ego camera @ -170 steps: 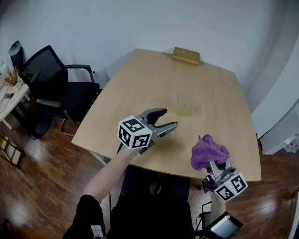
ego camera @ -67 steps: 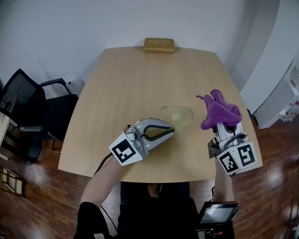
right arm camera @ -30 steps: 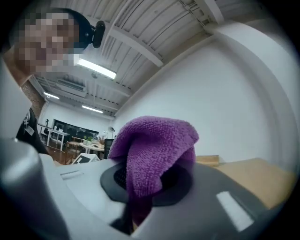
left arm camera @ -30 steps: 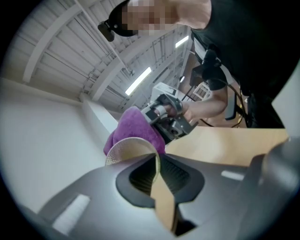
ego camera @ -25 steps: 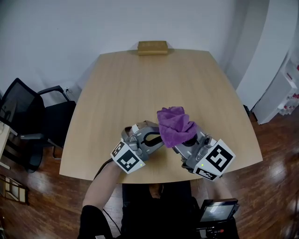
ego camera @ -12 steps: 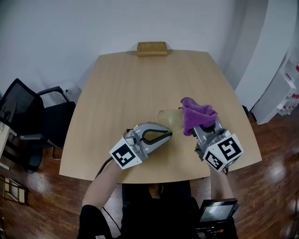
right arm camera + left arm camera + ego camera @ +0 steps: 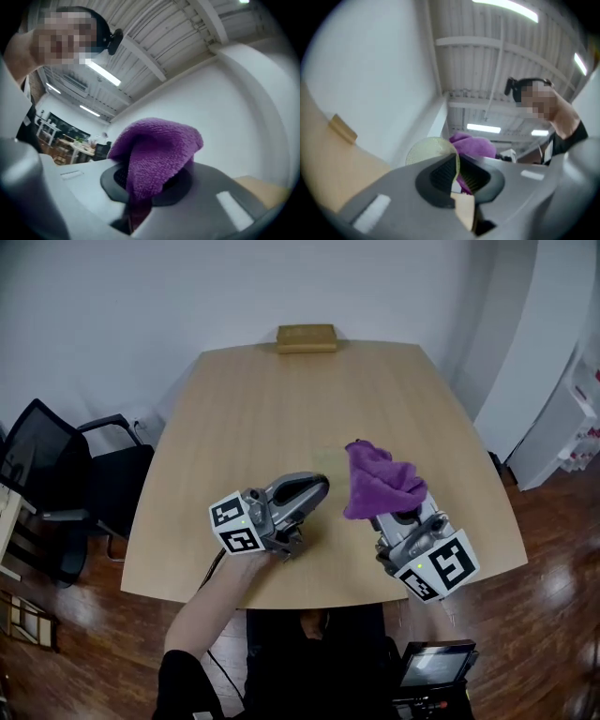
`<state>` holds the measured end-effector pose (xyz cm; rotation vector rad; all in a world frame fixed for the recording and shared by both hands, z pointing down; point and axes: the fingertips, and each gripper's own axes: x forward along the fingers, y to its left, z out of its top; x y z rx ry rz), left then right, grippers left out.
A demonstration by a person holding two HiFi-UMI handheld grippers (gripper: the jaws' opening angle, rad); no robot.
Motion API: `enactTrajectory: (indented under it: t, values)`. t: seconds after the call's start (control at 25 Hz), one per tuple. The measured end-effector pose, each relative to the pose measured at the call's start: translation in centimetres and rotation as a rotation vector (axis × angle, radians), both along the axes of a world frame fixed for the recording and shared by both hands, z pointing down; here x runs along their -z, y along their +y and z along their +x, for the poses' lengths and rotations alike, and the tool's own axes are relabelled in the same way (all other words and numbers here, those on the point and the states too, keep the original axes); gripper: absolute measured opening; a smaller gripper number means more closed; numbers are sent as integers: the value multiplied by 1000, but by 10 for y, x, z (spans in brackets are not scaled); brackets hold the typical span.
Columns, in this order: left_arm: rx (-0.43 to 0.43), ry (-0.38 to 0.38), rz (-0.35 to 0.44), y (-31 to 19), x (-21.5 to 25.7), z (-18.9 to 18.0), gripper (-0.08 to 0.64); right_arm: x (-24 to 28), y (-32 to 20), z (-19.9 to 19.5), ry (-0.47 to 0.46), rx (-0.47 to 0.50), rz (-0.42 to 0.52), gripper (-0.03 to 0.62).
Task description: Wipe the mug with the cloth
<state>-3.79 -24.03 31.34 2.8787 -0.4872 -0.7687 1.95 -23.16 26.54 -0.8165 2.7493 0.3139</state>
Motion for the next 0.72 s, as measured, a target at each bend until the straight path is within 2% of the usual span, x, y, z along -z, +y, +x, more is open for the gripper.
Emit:
enactTrajectory:
  t: [0.08,0.12,0.2,0.36,0.48,0.6,0.68,0.72]
  values:
    - [-22,69,-71,-8,-1,-10,44,6,-24,34,-60,-147,-26,40]
    - [-24,79,-83,-9,-1,-12,44,7,-31,42,-70,-183,-38,40]
    - [-27,67,-83,-7,0,-11,44,6,-35,38,-47,-188,-35,40]
    - [-55,45,-74,1,1,1,44,-13,-24,-11,97,-117,24,40]
    - [-74,17,-71,4,-1,7,46,-24,-5,-44,151,-16,38,40]
    - [-106,39,-69,7,1,6,46,-22,16,-63,115,168,-1,40]
    - [-126,119,-100,5,5,-1,44,-12,24,-57,43,264,-48,38]
    - [-134,162,-124,2,6,-5,44,-5,24,-49,3,272,-60,40]
